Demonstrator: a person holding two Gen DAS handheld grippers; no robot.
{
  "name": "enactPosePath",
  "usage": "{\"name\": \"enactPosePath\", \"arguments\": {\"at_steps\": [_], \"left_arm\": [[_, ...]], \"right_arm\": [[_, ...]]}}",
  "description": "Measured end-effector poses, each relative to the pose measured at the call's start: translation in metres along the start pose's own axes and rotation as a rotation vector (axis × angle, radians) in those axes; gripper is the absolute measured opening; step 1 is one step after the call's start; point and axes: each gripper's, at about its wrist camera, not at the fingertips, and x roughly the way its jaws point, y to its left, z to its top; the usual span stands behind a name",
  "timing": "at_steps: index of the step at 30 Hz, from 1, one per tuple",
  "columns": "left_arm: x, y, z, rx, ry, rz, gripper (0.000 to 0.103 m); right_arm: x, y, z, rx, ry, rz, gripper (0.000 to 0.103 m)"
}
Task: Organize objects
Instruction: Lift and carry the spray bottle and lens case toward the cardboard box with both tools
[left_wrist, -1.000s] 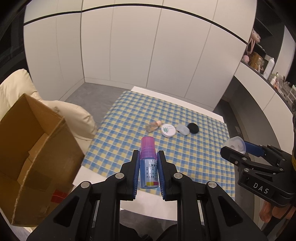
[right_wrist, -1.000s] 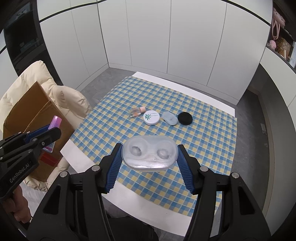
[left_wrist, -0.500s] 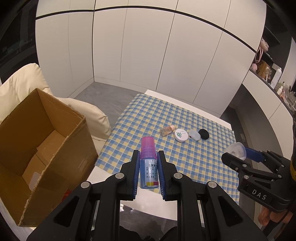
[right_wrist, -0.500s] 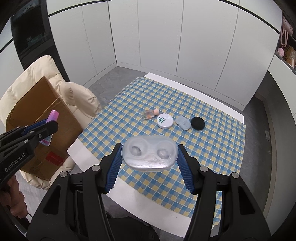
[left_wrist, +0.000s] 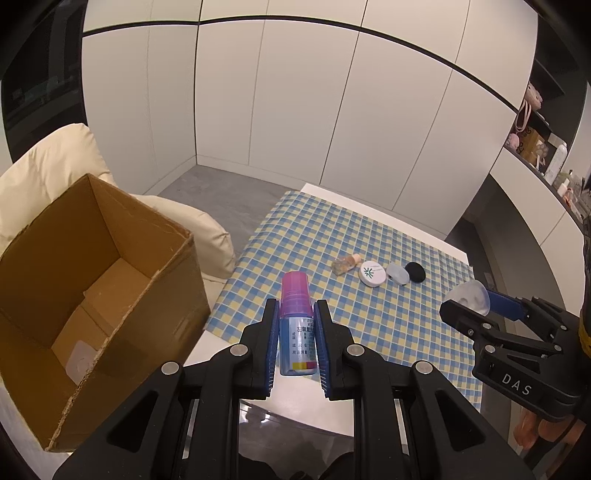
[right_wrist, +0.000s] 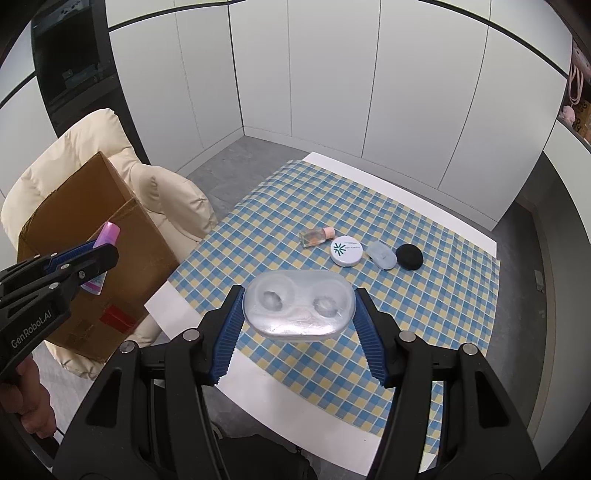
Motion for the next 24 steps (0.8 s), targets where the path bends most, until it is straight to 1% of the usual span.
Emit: {"name": "enactPosePath", "arguments": {"at_steps": [3,24], "left_arm": [[-0.003,0.007,-0.001,-0.022,-0.004,-0.002,0.018],[-0.009,0.041,-0.003,-0.065,-0.011,0.035,0.018]], "right_arm": [[0.001,0.004,0.002,-0.001,0.001,0.007,0.061],[0.009,0.038,0.012,-0.035,0.001,0.03,0.061]]}}
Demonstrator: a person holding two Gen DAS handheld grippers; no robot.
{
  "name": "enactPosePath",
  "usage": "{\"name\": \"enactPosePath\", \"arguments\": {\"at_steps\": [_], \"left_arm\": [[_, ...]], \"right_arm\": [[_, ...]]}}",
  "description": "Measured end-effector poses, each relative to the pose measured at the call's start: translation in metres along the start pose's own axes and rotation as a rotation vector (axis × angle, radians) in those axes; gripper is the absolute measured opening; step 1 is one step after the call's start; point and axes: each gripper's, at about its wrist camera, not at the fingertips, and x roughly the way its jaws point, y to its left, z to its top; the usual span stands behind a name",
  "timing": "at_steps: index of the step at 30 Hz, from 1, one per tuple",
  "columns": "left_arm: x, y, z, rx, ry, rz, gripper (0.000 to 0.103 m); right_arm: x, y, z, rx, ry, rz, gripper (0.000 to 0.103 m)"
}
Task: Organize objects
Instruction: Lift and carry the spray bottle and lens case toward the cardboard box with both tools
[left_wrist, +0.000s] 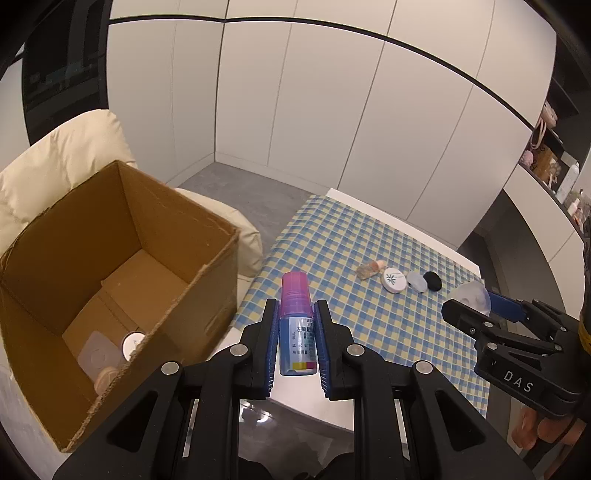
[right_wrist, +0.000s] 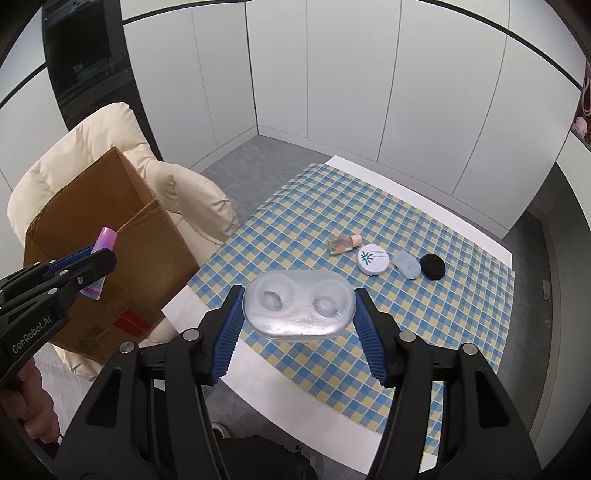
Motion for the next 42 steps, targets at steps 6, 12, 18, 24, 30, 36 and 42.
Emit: {"name": "enactPosePath", "arguments": {"at_steps": [6,12,18,24,30,36,42], "left_arm": [[-0.003,0.013,0.0,-0.018,-0.004,0.016,0.018],[-0.006,0.025,0.001,-0.03,-0.01,0.03,0.018],[-0.007,0.032,0.0,-0.035,-0.005,0.036,0.018],[-0.008,0.04,-0.001,-0.044,-0.008,0.043,0.018],[-0.01,0.048,-0.002,-0.052,-0.009,0.052,0.018],[-0.014,0.054,-0.002,-0.058,-0.015,0.063,0.018],[-0.019,0.067,-0.003,-0.077,-0.02,0.077,0.018]], "right_arm": [[0.002,0.01,0.003,-0.016,-0.003,0.007,0.061],[0.004,0.021,0.007,-0.023,-0.007,0.019,0.061],[0.005,0.03,0.009,-0.035,-0.009,0.029,0.061],[0.005,0.035,0.01,-0.044,-0.01,0.042,0.061],[0.005,0.04,0.013,-0.047,-0.016,0.045,0.061],[0.007,0.045,0.014,-0.048,-0.015,0.052,0.061],[0.008,0.056,0.017,-0.065,-0.017,0.058,0.061]]}}
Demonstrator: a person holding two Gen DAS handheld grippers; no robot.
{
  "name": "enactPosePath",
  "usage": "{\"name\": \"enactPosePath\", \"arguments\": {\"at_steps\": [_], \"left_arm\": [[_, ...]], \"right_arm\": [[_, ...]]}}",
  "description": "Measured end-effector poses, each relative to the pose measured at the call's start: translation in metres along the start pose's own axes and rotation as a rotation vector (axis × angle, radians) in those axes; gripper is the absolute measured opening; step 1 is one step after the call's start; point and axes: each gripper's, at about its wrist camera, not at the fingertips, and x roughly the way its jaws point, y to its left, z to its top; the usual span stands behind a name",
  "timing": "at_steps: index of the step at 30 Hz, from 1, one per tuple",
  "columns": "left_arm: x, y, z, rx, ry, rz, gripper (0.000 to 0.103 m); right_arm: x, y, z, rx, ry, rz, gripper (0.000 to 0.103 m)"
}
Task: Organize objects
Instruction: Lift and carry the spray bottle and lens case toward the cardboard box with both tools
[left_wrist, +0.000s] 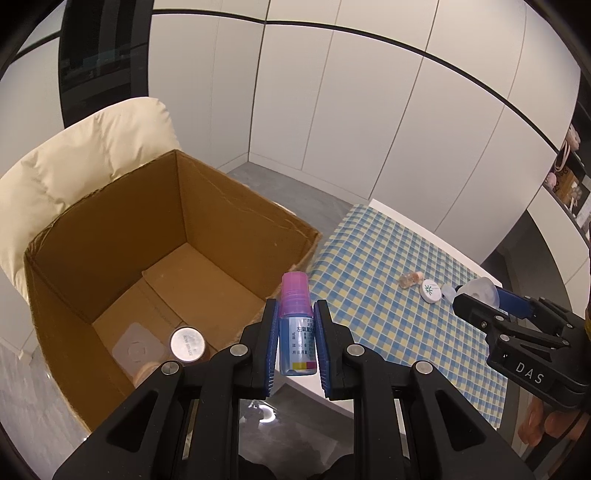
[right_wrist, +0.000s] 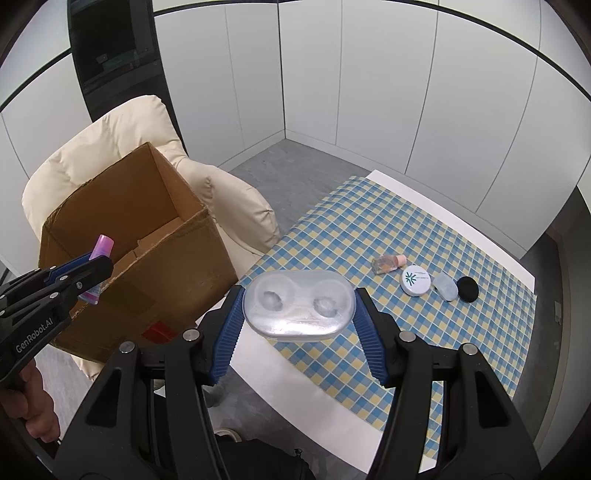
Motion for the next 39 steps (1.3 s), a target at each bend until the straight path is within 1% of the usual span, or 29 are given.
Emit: {"name": "enactPosePath", "arguments": {"at_steps": [10,20,35,39], "left_arm": [[-0.006,0.018,-0.001,-0.024,-0.009,0.024,0.018],[-0.003,0.035,0.001,-0.056,-0.01,0.054,0.018],[-0.01,0.07,-0.001,-0.088,-0.017,0.122,0.018],[-0.012,0.079,-0.002,-0.102,-0.026,0.141,0.018]], "right_arm": [[0.005,0.018,0.005,-0.027,0.0,0.016,0.061],[0.011,0.035,0.01,-0.051,0.0,0.033,0.061],[0.016,0.062,0.018,-0.077,-0.011,0.059,0.061],[0.02,0.069,0.019,-0.09,0.0,0.06,0.061]]}}
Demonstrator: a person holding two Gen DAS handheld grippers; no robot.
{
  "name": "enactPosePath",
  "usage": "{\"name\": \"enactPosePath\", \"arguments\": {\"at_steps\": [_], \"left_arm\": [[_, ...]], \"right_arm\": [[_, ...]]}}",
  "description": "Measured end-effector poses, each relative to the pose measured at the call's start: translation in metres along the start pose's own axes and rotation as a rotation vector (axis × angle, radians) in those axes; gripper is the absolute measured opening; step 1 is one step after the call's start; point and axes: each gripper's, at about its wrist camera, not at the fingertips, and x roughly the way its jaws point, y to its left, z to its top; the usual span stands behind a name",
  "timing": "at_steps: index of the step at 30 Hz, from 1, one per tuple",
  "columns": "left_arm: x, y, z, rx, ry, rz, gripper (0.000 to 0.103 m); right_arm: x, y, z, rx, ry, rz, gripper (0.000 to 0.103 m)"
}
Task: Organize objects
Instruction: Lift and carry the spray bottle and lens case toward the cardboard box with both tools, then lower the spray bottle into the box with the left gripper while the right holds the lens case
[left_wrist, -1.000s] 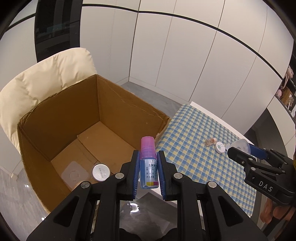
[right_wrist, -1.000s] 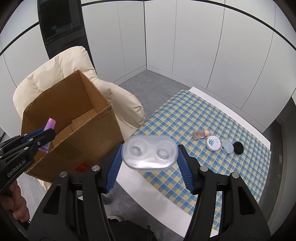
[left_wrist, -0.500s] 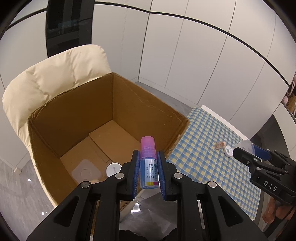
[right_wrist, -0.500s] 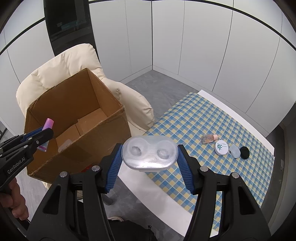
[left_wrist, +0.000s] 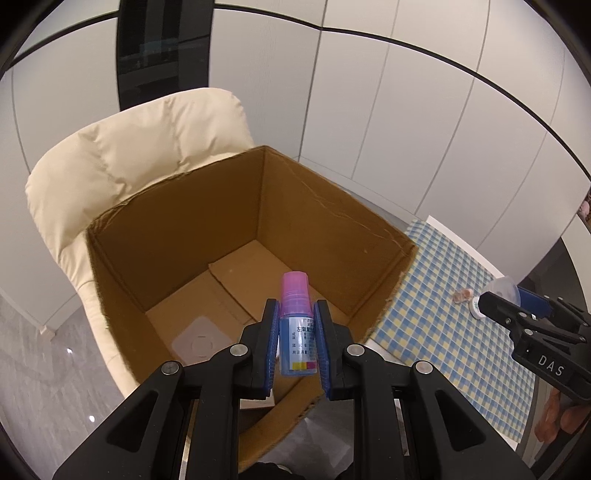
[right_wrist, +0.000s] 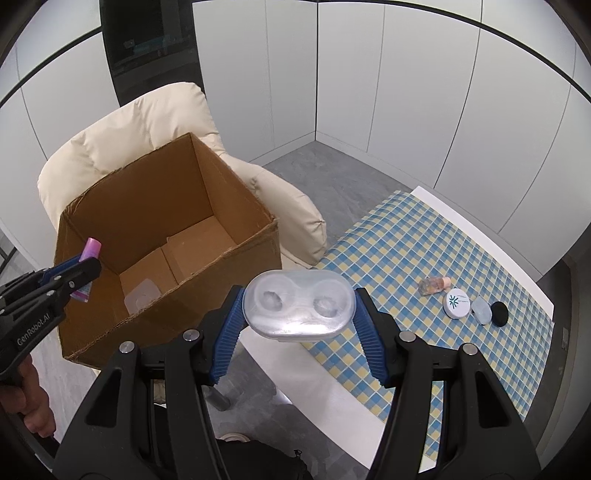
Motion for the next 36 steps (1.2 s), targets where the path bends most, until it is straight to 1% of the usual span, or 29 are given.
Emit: {"name": "enactPosePath", "arguments": {"at_steps": [5,18,19,20,21,23,24,26,29,34,36], "left_arm": [[0.005,0.011,-0.002,-0.02,0.019,0.015,0.018],[0.007,0.031,-0.007,0.0,0.001,0.084,0.02],[0.006,0.033,-0.007,-0.001,-0.006,0.096,0.024],[0.005,0.034,-0.008,-0.001,-0.009,0.1,0.032],[0.003,0.035,-0.008,0.0,-0.015,0.103,0.037],[0.0,0.037,-0.008,0.003,-0.027,0.121,0.068],[-0.002,0.038,-0.009,0.002,-0.038,0.136,0.073],[-0.008,0.043,-0.009,-0.004,-0.06,0.155,0.089],[-0.014,0.048,-0.009,-0.008,-0.079,0.164,0.101],[-0.017,0.057,-0.01,-0.014,-0.079,0.146,0.102],[-0.02,0.062,-0.011,-0.023,-0.077,0.15,0.102]], "right_arm": [[-0.001,0.011,0.004,-0.023,-0.011,0.009,0.061],[0.006,0.044,0.008,-0.07,-0.009,0.038,0.061],[0.006,0.047,0.009,-0.073,-0.01,0.04,0.061],[0.006,0.05,0.009,-0.077,-0.01,0.043,0.061],[0.007,0.052,0.01,-0.08,-0.01,0.045,0.061],[0.007,0.056,0.011,-0.087,-0.01,0.049,0.061],[0.008,0.059,0.011,-0.09,-0.01,0.051,0.061],[0.008,0.063,0.012,-0.097,-0.011,0.057,0.061],[0.009,0.07,0.014,-0.105,-0.012,0.063,0.061],[0.011,0.084,0.016,-0.121,-0.013,0.077,0.061],[0.011,0.09,0.016,-0.128,-0.012,0.084,0.061]]}}
